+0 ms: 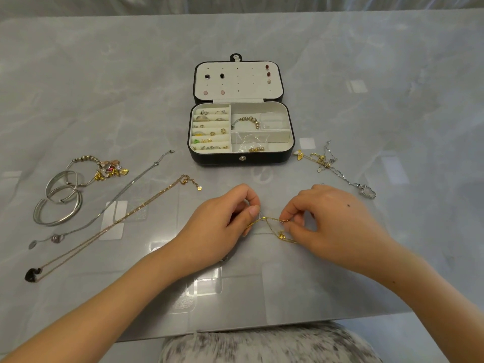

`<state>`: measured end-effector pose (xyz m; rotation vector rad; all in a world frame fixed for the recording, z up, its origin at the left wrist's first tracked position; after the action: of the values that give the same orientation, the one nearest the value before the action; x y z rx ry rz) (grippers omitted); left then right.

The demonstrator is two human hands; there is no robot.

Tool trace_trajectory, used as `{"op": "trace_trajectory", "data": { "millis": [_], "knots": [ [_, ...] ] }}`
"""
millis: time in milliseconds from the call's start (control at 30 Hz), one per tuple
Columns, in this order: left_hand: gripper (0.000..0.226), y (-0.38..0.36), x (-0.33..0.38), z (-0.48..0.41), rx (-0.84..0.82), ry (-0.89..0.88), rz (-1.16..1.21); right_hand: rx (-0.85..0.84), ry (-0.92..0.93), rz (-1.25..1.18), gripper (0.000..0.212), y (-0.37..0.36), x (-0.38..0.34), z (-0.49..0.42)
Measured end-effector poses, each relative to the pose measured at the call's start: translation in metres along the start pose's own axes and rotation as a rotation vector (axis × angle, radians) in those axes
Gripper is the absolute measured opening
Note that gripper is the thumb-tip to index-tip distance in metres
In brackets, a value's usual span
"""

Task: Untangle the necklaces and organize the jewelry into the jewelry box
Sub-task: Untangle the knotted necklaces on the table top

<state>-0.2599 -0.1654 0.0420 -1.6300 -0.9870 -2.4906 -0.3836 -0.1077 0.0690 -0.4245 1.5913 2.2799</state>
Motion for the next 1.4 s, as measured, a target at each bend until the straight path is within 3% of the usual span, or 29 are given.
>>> {"op": "trace_trajectory", "data": {
  "millis": [133,333,500,800,1100,1200,1400],
  "knots": [
    [0.009,0.001,0.0,0.002,0.021,-0.013,0.013,-0.023,-0.06,-0.11,0.01,-0.003,0.011,0.006],
    [0.008,0.0,0.002,0.003,0.043,-0.028,-0.01,-0.028,-0.064,-0.746,0.007,-0.012,0.022,0.016],
    [0.007,0.001,0.002,0.004,0.063,-0.032,-0.011,-0.074,-0.003,-1.091,0.012,-0.022,0.014,0.019],
    [0.008,0.002,0.003,0.005,0.107,-0.036,0.027,0.115,-0.031,-1.152,0.011,-0.025,0.018,0.015],
    [0.008,0.007,0.0,0.007,0.189,-0.012,0.085,0.182,-0.022,-0.95,0.015,-0.016,0.015,0.004],
    [0.009,0.007,0.0,0.008,0.206,-0.011,0.097,0.176,-0.018,-1.019,0.023,-0.015,0.011,0.001],
    [0.011,0.008,0.001,0.008,0.228,-0.015,0.11,0.168,-0.023,-1.08,0.018,-0.02,0.008,-0.003]
  ]
}}
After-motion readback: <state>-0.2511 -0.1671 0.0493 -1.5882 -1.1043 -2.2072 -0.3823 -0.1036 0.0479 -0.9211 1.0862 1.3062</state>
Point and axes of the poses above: each hand's wrist, its own z-axis away from the middle knuckle, its own y-axis out of the back of the hand, x = y × z, the point moved 7 cm from there along -z, towards the middle knuckle, and after that the axes turned 12 degrees about -x, right-handed, at the moved point
